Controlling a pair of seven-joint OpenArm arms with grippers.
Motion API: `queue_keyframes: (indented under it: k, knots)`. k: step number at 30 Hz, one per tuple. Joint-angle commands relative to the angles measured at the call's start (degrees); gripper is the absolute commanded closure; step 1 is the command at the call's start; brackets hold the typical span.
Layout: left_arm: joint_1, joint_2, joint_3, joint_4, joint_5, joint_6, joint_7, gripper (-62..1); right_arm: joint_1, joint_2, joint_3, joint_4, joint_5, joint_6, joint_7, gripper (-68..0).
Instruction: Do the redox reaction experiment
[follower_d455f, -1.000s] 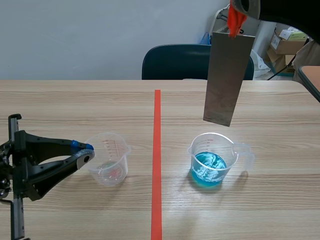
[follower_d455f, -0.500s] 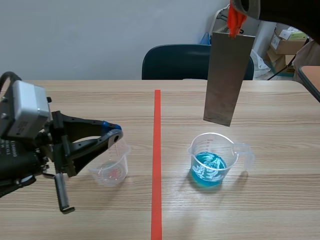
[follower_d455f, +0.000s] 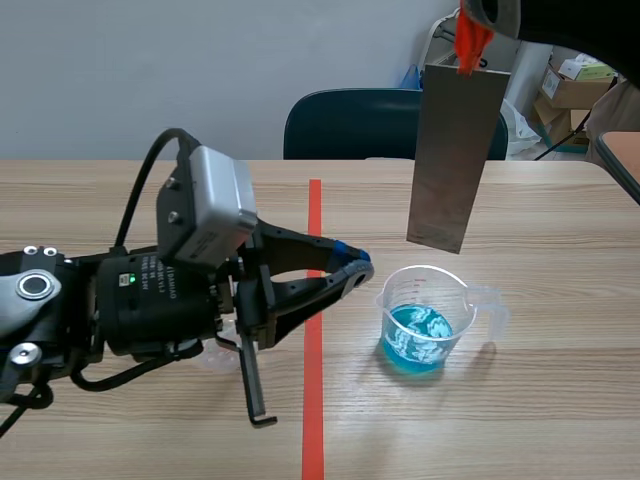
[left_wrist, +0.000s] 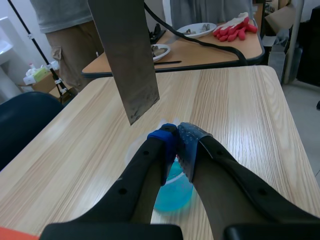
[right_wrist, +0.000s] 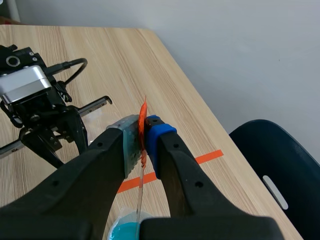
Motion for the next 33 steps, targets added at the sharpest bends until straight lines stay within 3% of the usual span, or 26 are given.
queue_keyframes:
  k: [1,13,21,33]
  knots:
    - [-0.3,1.0,0.2,-1.0,-0.7,1.6,-0.8,-1.7,0.9,0.0,0.4,0.7,0.6,0.4,0.5,-1.0]
    - [-2.1,5.0,2.6,-5.2,-1.6,4.9,0.7,-1.7,0.9,0.0,0.4,0.7,0.6,0.4,0.5,-1.0]
    - [-2.1,6.8,2.6,-5.2,-4.0,7.9,3.9,-1.7,0.9,0.0,0.4,0.7,0.6,0.4,0.5,-1.0]
    - [-2.0,6.8,2.6,-5.2,-5.9,8.7,4.8,-1.7,0.9,0.0,0.4,0.7,0.6,0.4,0.5,-1.0]
